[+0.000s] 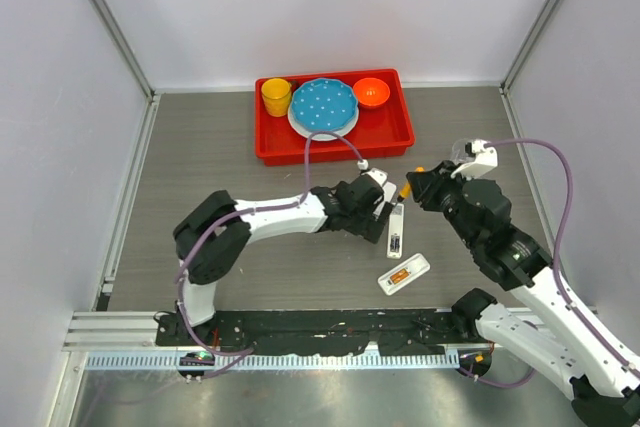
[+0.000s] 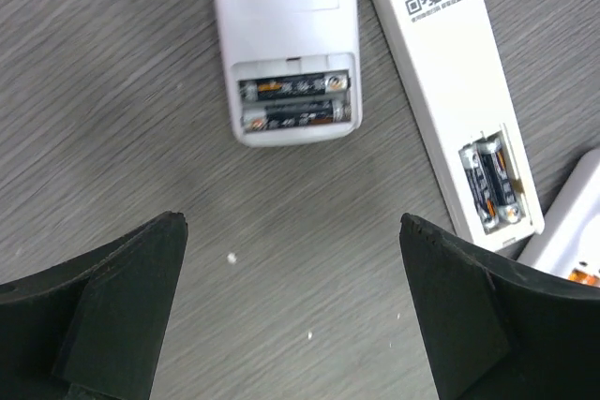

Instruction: Unload the batteries from the remote control

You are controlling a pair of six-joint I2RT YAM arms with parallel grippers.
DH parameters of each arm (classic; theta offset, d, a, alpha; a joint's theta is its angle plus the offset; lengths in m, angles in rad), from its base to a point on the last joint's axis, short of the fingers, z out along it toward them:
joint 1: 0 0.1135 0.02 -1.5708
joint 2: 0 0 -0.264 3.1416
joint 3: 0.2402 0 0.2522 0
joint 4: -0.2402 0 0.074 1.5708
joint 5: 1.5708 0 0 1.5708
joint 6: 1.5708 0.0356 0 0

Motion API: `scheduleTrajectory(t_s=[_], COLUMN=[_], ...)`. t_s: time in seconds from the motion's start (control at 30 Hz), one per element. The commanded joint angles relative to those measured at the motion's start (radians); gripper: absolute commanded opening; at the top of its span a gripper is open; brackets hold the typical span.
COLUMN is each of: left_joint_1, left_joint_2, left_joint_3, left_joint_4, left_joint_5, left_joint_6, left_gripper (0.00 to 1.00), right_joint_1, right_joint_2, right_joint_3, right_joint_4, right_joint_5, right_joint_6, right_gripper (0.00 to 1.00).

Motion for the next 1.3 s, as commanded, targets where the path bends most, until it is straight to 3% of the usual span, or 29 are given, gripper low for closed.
scheduleTrajectory(t_s=[0.0,0.13,0.43,0.67,0.77,1.07,1.27], left_joint_1=[-0.003,-0.001,-0.004,-0.004,-0.004,-0.007,-0.075], left_joint_2=[0.076,0.134,0.258,0.263,0.219,-0.059,-0.209], left_joint_3=[0.061,0.074,0.119,0.127,0.076,-0.321,-0.456], left_joint_4=[0.042,0.096,0.184,0.144,0.133,0.207,0.234], left_joint_5=[0.022,0.036,0.028,-0.033,-0.050,0.042,0.054], left_joint_6=[0.053,0.067,0.061,0.106,0.124,0.074,0.044], left_gripper=[1.00,1.00,0.87,0.47,0.41,0.40,0.47], right_joint_1=[-0.006,-0.006,-0.007,-0.007,-0.006,-0.007,-0.007], right_joint_2=[-0.042,-0.070,-0.080,-0.077,-0.067,-0.007,0.029], right_joint_3=[0.075,0.086,0.087,0.076,0.070,0.017,-0.010], right_joint_4=[-0.040,-0.066,-0.072,-0.075,-0.069,0.017,0.081], right_joint_5=[0.064,0.104,0.087,0.063,0.049,-0.051,-0.092], right_joint_6=[-0.036,-0.052,-0.071,-0.062,-0.059,-0.023,0.000], right_gripper=[0.01,0.01,0.01,0.01,0.01,0.01,0.01])
